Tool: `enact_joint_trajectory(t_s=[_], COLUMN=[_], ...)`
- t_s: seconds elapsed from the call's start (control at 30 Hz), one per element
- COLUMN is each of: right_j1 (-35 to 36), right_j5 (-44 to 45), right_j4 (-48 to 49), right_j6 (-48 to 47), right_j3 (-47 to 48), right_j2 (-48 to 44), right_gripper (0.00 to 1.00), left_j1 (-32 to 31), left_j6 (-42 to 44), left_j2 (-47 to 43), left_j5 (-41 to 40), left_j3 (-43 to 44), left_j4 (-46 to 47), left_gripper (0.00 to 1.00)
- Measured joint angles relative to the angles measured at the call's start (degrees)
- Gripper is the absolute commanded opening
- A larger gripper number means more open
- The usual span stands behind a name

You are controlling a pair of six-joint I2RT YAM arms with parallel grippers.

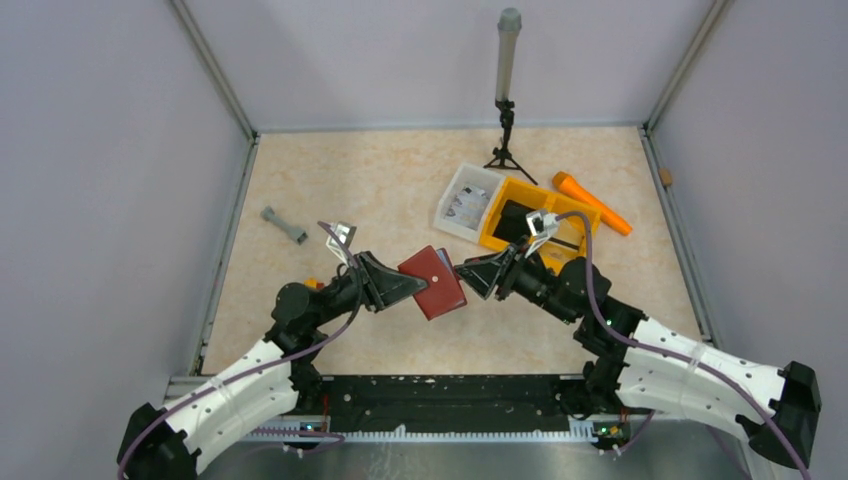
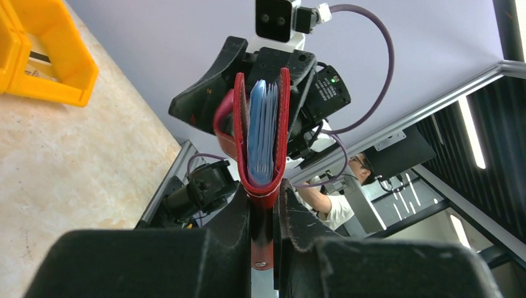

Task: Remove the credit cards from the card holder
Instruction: Open the card holder at the center of the board.

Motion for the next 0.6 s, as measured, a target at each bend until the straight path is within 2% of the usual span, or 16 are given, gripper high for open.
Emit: enact_joint_trajectory(t_s=[0.13, 0.2, 0.23, 0.33, 0.47, 0.53, 0.6], right_j1=[0.00, 0.00, 0.00, 0.00, 0.00, 0.00, 0.00], right_j5=[-1.88, -2.43, -2.73, -2.78, -2.14, -1.57, -0.87], right_j4=[1.09, 1.57, 2.10, 2.86, 2.43, 1.20, -1.01], right_j6=[0.96, 1.57, 1.95, 2.82, 2.95, 2.71, 2.27], right_j3=[0.00, 0.00, 0.00, 0.00, 0.02, 0.15, 0.57], right_j2=[1.88, 1.90, 1.84, 1.01, -0.96, -1.51, -1.57], right_gripper=[0.15, 0.05, 0.00, 0.00, 0.00, 0.00, 0.00], left_j1=[0.00, 0.00, 0.00, 0.00, 0.00, 0.00, 0.00], left_j6=[-0.61, -0.61, -0.59, -0.11, 2.99, 5.03, 6.45], left_j2=[0.00, -0.02, -0.02, -0.37, -2.56, -3.78, -4.87], left_j5=[0.13, 0.13, 0.13, 0.04, -1.75, -3.13, -4.63], left_j3=[-0.28, -0.31, -0.31, -0.31, -0.28, -0.28, -0.28], left_j4=[1.36, 1.49, 1.44, 0.85, -5.70, -10.12, -13.79], left_gripper=[0.00, 0.00, 0.07, 0.39, 0.83, 0.95, 0.99])
